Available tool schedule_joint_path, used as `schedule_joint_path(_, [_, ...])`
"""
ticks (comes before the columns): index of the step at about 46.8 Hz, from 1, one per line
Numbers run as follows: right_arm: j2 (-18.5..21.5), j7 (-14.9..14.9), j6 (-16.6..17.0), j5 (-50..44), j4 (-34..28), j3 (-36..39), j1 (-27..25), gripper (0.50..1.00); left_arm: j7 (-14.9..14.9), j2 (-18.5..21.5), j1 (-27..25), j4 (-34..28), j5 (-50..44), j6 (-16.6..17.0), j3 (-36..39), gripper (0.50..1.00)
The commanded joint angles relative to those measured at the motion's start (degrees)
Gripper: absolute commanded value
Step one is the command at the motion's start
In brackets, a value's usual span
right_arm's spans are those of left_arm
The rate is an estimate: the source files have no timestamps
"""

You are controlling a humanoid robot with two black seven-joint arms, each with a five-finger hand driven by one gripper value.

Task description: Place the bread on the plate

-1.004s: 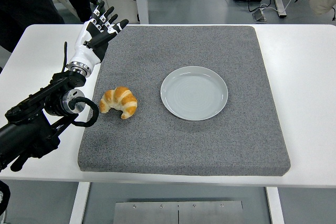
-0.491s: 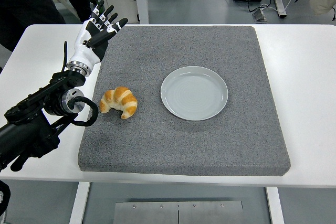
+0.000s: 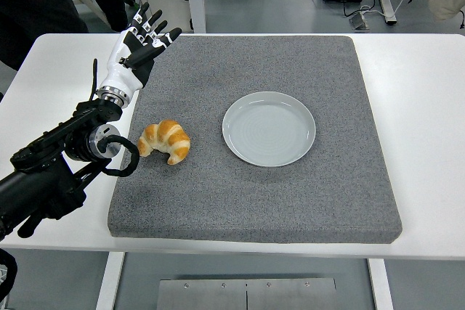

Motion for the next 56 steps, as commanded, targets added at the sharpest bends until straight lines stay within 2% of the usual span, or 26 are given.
schedule_joint_path(1, [0.0, 0.0, -0.1, 0.0, 0.0, 0.1, 0.0, 1.0, 0.0, -0.1, 0.0, 0.2, 0.0, 0.7, -0.1, 0.965])
schedule_joint_path(19, [0.0, 0.0, 0.0, 0.0, 0.0, -0.2, 0.1, 1.0, 1.2, 0.4, -1.1, -1.3, 0.0, 1.1, 0.3, 0.963])
schedule_joint_path(27, [0.0, 0.0, 0.0, 0.0, 0.0, -0.2, 0.1, 1.0, 5.0, 3.1, -2.6, -4.7, 0.0, 2.5, 2.0, 0.961])
schedule_joint_path(38, [0.0, 0.0, -0.1, 0.0, 0.0, -0.2, 0.0, 1.0, 5.5, 12.5, -10.4, -14.3, 0.1, 4.7, 15.4, 0.96])
schedule_joint_path(48, [0.0, 0.0, -0.1, 0.0, 0.0, -0.2, -0.1, 1.0, 6.2, 22.1, -22.0, -22.0, 0.2, 4.6, 31.3, 0.96])
schedule_joint_path(56, [0.0, 0.0, -0.1, 0.0, 0.0, -0.2, 0.0, 1.0, 8.0, 26.4, -31.2, -25.3, 1.5, 4.1, 44.7, 0.96])
